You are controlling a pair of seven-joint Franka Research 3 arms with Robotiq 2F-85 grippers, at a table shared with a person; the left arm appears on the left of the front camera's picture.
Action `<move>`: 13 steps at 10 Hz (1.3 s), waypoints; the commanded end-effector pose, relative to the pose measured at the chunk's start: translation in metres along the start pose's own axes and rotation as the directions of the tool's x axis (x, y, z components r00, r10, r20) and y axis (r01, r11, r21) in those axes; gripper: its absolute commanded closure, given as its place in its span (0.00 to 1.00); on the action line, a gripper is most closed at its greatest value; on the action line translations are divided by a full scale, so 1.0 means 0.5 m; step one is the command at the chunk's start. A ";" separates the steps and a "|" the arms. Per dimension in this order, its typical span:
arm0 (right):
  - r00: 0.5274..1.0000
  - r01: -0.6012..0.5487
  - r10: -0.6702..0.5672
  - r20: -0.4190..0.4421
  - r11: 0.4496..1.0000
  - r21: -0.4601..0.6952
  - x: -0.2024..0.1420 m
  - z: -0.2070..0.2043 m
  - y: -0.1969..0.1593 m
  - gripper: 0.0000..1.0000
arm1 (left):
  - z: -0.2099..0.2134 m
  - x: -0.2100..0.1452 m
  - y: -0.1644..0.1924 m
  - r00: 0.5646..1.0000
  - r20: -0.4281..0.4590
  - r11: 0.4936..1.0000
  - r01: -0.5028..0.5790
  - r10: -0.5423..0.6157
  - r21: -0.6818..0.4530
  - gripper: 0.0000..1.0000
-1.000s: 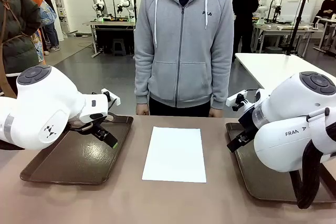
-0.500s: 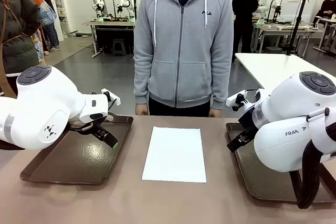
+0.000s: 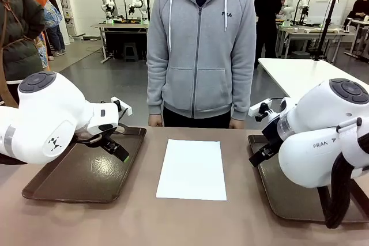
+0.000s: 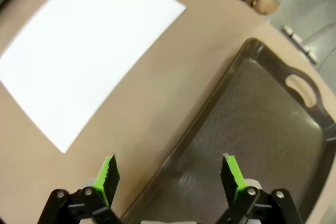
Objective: Sort the A4 documents.
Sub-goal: Receive the A4 Paper.
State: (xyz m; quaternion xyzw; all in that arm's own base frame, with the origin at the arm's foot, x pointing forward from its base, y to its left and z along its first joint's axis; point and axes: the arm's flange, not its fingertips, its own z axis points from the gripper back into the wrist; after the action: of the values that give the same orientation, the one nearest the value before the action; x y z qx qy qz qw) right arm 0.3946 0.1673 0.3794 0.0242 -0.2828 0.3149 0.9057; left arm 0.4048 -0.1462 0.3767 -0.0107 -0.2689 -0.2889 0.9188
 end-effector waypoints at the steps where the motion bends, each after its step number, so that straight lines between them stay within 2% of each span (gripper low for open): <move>1: 0.994 0.047 -0.061 0.091 0.988 0.147 -0.049 0.088 -0.057 0.00 | 0.091 -0.016 0.056 0.996 0.017 0.996 -0.089 0.089 0.005 0.00; 4: 0.975 0.082 -0.126 0.183 0.970 0.229 -0.113 0.205 -0.139 0.00 | 0.222 -0.046 0.126 0.977 0.090 0.977 -0.182 0.192 -0.110 0.00; 5: 0.970 0.062 -0.116 0.213 0.967 0.246 -0.127 0.231 -0.160 0.00 | 0.247 -0.055 0.138 0.971 0.099 0.964 -0.197 0.217 -0.179 0.00; 7: 0.961 0.000 -0.075 0.264 0.962 0.273 -0.151 0.286 -0.181 0.00 | 0.282 -0.072 0.166 0.964 0.101 0.961 -0.227 0.245 -0.160 0.00; 9: 0.952 -0.029 -0.054 0.301 0.964 0.266 -0.167 0.317 -0.191 0.00 | 0.300 -0.089 0.187 0.951 0.109 0.931 -0.252 0.288 -0.264 0.00; 13: 0.948 -0.050 -0.046 0.314 0.956 0.288 -0.158 0.319 -0.191 0.00 | 0.316 -0.109 0.185 0.957 0.090 0.942 -0.251 0.277 -0.224 0.00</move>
State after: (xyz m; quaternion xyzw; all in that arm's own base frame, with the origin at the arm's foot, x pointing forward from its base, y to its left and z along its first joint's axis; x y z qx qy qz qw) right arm 0.3519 0.0032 0.5157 0.2030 -0.3723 0.3360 0.8410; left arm 0.3558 -0.0157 0.5068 -0.1636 -0.2832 -0.1797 0.9278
